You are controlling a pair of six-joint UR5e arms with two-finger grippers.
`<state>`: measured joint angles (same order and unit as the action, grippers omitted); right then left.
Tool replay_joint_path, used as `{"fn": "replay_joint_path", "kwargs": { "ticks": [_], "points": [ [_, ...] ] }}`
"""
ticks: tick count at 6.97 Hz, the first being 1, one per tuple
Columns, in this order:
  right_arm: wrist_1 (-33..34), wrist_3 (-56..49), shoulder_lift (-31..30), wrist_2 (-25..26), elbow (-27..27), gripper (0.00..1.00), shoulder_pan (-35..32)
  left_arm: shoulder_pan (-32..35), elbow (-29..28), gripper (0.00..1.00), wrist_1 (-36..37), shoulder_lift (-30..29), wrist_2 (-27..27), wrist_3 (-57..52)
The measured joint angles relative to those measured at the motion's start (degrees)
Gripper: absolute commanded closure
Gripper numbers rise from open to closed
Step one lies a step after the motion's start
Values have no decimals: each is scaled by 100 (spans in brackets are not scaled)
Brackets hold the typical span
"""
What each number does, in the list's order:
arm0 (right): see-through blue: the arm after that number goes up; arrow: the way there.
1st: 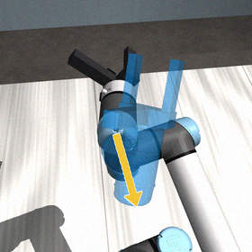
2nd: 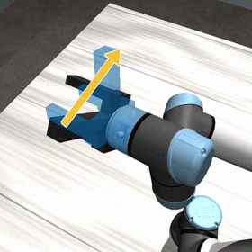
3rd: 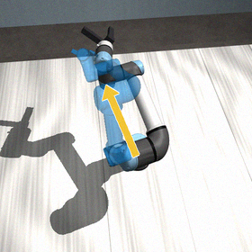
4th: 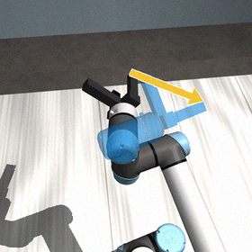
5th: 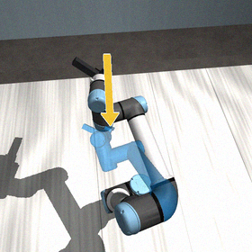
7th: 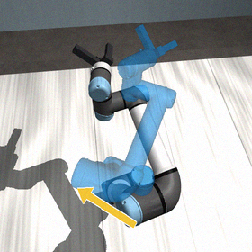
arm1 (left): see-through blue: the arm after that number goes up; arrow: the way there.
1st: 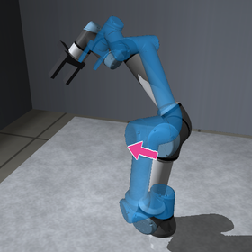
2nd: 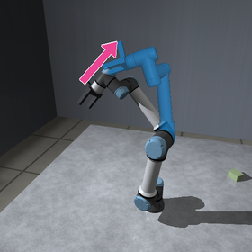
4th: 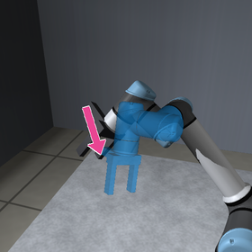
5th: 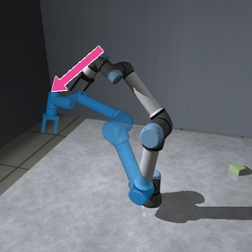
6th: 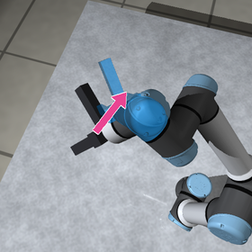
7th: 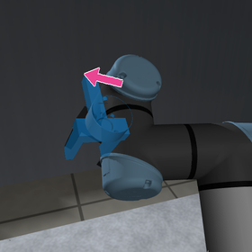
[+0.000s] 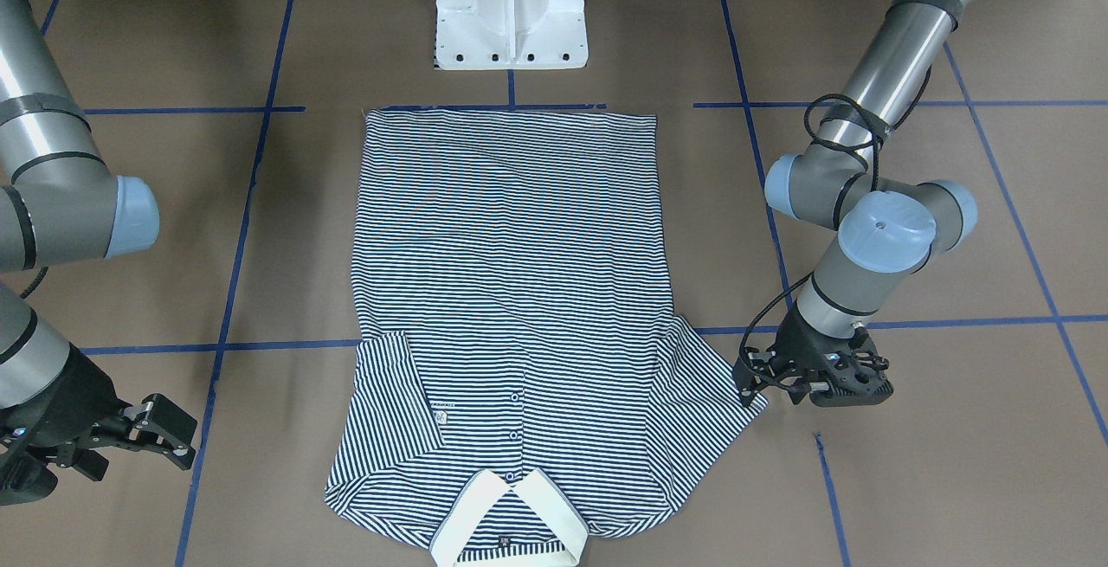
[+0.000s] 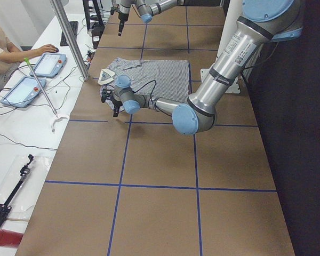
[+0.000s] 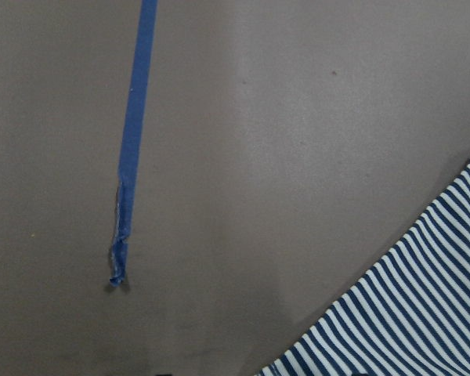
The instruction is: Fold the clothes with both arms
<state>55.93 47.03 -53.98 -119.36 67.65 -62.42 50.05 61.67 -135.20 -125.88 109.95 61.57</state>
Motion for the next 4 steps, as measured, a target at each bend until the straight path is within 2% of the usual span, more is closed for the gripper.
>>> {"fn": "replay_joint_path", "kwargs": {
  "ticks": [2, 4],
  "points": [
    [-8, 0, -12, 6, 11, 0, 0, -33, -20, 100, 2, -35, 0, 3],
    [-11, -3, -46, 8, 24, 0, -1, -44, -73, 100, 8, -86, -2, -2]
  ]
}}
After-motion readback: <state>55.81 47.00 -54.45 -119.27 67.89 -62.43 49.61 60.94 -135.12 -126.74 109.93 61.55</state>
